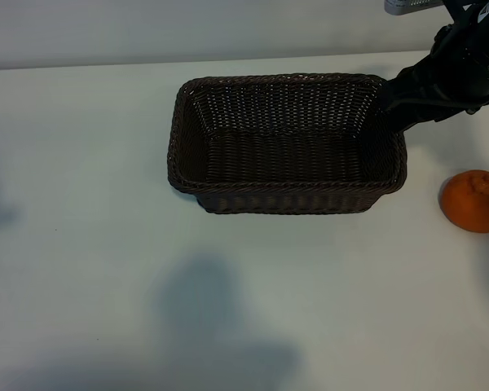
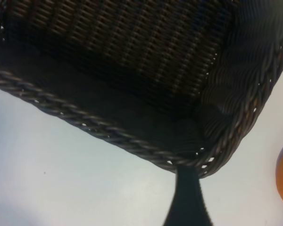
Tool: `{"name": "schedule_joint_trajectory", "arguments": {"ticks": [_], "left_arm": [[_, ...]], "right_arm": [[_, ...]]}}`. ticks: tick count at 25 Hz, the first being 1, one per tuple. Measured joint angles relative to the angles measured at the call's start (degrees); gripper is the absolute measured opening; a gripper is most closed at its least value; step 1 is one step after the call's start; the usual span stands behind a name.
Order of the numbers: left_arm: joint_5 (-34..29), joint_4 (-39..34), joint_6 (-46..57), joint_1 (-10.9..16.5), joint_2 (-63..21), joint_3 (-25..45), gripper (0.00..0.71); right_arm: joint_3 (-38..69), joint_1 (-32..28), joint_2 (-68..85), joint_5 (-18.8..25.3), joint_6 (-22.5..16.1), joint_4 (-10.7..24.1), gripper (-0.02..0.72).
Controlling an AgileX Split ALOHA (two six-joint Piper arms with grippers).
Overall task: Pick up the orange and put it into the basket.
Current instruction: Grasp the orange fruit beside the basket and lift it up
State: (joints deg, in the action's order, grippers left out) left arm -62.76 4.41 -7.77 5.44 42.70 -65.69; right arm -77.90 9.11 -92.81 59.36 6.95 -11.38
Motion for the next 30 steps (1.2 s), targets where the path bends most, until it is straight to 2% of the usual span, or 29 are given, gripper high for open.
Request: {"name": "schedule_joint_trajectory", "arguments": {"ticks": [7,13,17,24,30], "left_arm": [[-0.7,-0.1,0.1,0.0,-18.6,18.1,0.598],[0.3,0.2,0.7,0.0,-29.0,27.9,0.597],[0.4,0.2,1.6,0.0,-34.3,31.2,0.597],[-3.5,-1.0,4.0,0.0,-42.4,34.7,0.596],[-4.0,-3.2,7.3,0.0,-43.1,35.1,0.596]], "right_arm": [[0.0,0.0,0.0,-0.3,0.0,0.1,0.5],[0.0,0.0,0.0,-1.0,0.0,0.1,0.5],[0.0,0.0,0.0,-1.1,0.0,0.1,0.5],[0.0,0.0,0.0,-1.2,0.1,0.1,0.5],[0.0,0.0,0.0,-1.2,0.1,0.1,0.5]]}}
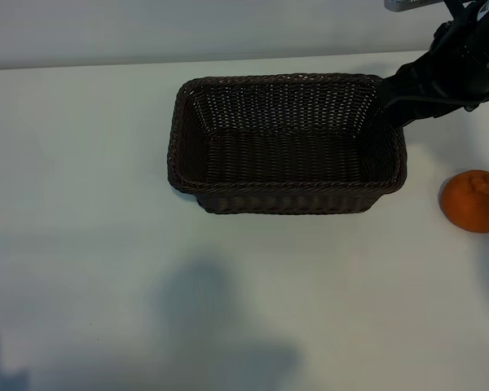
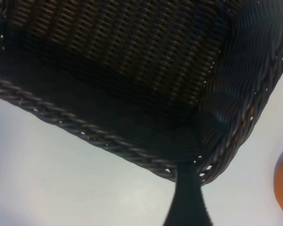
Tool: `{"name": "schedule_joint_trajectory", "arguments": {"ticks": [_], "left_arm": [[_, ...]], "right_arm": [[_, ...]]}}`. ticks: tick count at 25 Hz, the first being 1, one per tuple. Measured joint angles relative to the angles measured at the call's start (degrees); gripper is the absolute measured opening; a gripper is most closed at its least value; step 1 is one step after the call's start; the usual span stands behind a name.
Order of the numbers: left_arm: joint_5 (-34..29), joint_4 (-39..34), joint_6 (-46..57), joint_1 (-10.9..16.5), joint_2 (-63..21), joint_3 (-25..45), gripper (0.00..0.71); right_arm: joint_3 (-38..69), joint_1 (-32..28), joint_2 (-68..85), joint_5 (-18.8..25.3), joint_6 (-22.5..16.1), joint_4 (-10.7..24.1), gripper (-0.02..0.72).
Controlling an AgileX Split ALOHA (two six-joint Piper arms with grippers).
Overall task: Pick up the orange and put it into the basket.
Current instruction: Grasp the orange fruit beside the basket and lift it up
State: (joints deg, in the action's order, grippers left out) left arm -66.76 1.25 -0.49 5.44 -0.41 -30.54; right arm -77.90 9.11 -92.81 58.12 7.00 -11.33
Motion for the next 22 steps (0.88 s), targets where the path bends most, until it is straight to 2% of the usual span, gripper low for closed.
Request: {"name": "schedule_joint_trajectory", "arguments": {"ticks": [10,15,18,22], "left_arm": [[1.0,0.0,0.5,0.0,0.0,0.1,0.596],[4.7,0.0,0.5,0.0,-0.1,1.3,0.596],[5.0,0.0,0.5,-0.3,-0.1,1.3,0.596],[5.0,0.0,0.5,-2.6,-0.1,1.3,0.596]], "right_arm": [[0.0,0.0,0.0,-3.3,0.0,0.7,0.5],[0.0,0.0,0.0,-3.4,-2.0,6.8,0.5],[0.0,0.0,0.0,-3.0,-7.0,12.0,0.5],[0.6,-0.5,0.0,-2.9,-11.9,18.4,0.502]]}}
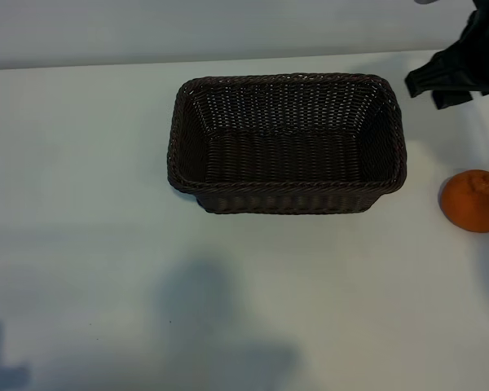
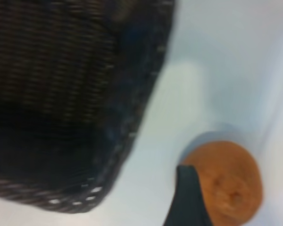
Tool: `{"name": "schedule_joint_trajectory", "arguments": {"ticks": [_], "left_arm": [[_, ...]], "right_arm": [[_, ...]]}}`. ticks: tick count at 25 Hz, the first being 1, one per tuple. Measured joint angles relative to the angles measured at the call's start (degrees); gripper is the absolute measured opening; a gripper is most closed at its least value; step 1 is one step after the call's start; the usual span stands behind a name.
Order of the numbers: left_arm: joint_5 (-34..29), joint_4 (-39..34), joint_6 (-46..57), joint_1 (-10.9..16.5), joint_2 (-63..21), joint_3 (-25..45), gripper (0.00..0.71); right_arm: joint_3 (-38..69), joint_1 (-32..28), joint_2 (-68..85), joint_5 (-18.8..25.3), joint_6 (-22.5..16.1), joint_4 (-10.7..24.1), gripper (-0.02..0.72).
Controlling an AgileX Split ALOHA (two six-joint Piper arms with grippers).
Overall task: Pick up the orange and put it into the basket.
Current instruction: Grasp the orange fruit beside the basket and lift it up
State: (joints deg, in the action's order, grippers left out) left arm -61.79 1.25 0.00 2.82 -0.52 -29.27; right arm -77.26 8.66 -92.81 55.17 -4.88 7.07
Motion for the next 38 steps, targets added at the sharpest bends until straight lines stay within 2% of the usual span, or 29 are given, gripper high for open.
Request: {"name": "schedule_joint_trajectory", "arguments": {"ticks": [5,8,12,20,38], "left_arm": [[0.0,0.0,0.0,-1.3,0.0,0.0,0.596],[0.0,0.0,0.0,-1.3,0.0,0.0,0.596],[0.0,0.0,0.0,-1.3,0.0,0.0,0.596],[0.1,-0.1,0.0,-1.3,0.0,0.0,0.596],[0.1,-0.8,0.0,-1.3,0.0,0.0,0.596]], "right_arm": [[2.8,-3.9,-1.6,-0.4,-1.3,0.3,0.519],[3.9,-7.0,-4.6,-0.5,-1.2,-0.8,0.525],[4.2,-9.5,-8.4,-0.6,1.1,-3.6,0.527],[4.4,-10.0,-12.6,1.5,1.6,-4.3,0.527],[6.5,-10.1,-18.3,-6.0,-0.2,-4.4,0.525]]}}
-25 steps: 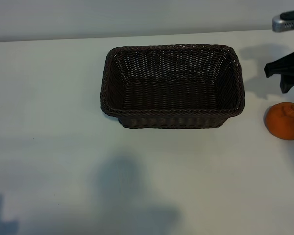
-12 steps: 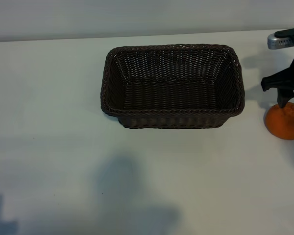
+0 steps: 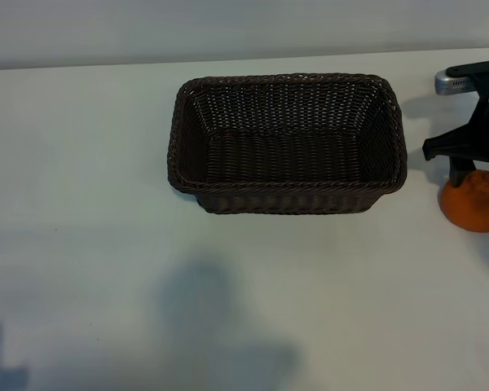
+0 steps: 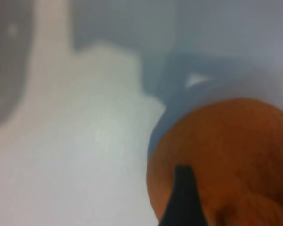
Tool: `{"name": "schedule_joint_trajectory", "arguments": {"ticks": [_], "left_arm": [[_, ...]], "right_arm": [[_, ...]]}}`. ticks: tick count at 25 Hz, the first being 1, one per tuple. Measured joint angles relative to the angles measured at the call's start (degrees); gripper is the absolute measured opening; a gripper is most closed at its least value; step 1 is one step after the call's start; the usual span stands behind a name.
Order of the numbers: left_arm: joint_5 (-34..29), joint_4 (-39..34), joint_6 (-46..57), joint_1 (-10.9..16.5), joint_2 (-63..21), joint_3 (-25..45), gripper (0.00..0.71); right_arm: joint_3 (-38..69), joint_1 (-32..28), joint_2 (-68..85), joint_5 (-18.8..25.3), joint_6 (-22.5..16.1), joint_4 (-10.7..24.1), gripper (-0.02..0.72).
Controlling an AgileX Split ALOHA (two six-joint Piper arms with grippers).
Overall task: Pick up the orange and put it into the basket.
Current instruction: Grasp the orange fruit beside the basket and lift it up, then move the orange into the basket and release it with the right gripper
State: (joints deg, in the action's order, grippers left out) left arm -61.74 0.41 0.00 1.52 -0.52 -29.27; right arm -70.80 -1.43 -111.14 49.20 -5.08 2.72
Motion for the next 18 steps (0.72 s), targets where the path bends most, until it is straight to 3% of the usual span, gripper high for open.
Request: {"name": "schedule_joint_trajectory", "arguments": {"ticks": [3,6,12,18], "left_arm": [[0.0,0.0,0.0,0.0,0.0,0.0,0.596],[0.0,0.0,0.0,0.0,0.0,0.0,0.596],[0.0,-0.1,0.0,0.0,0.0,0.0,0.596],[0.0,-0.4,0.0,0.0,0.0,0.0,0.596]], "right_arm": [[0.0,0.0,-1.2,0.3,-0.2,0.1,0.504],[0.0,0.0,-1.3,0.8,-0.7,0.2,0.433],[0.0,0.0,-1.3,2.4,-1.6,2.2,0.097],[0.0,0.0,0.7,3.4,-1.7,2.2,0.087]]}}
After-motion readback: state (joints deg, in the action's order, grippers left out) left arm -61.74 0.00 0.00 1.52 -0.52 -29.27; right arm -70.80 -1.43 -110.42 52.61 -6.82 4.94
